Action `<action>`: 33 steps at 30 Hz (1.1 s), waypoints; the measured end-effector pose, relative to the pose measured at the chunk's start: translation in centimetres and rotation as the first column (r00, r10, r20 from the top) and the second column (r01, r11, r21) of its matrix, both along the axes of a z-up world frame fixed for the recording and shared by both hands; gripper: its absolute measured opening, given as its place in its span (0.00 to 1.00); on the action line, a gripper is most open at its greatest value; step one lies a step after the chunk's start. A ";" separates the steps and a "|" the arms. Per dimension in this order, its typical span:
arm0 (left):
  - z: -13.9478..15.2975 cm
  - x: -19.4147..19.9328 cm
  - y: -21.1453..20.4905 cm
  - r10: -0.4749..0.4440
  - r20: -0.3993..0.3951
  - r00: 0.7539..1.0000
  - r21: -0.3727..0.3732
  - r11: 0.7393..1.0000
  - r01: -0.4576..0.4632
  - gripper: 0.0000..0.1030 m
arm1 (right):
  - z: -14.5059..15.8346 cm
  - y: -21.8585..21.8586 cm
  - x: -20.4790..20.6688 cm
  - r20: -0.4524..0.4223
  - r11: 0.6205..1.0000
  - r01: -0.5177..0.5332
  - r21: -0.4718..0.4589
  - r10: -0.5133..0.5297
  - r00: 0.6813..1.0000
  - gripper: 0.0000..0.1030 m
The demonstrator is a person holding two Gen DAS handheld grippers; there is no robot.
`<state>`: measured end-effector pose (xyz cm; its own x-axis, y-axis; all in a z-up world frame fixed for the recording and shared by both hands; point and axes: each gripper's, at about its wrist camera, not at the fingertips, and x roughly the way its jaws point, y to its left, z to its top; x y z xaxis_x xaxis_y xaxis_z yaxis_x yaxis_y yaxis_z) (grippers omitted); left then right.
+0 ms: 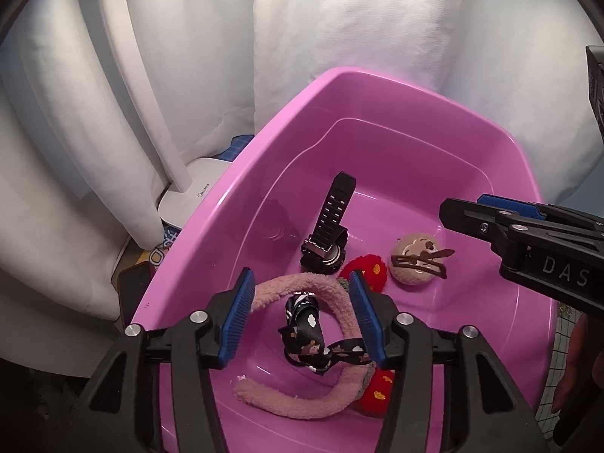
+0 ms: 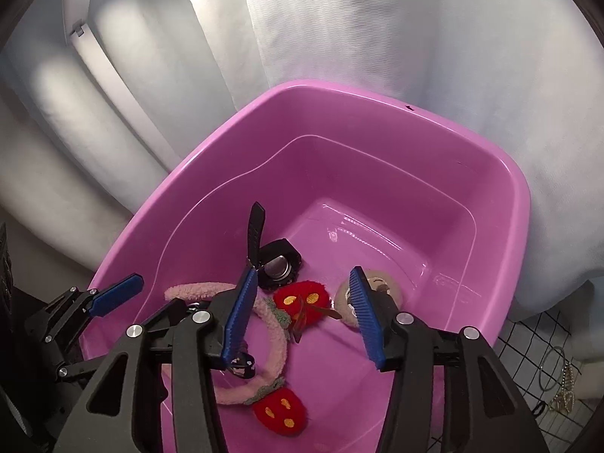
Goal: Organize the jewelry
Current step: 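Open both tools to drop the keychain and hairpin into the tub, then move both tools back over the table toward the hair tie and silver bangle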
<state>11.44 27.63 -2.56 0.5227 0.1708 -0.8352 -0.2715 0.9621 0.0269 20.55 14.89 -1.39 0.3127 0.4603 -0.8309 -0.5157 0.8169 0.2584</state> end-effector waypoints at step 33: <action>3.4 -4.4 -2.1 -0.011 0.091 0.996 0.054 0.999 0.006 0.78 | 3.1 -5.1 -4.9 0.084 0.996 0.072 0.059 -0.077 0.993 0.59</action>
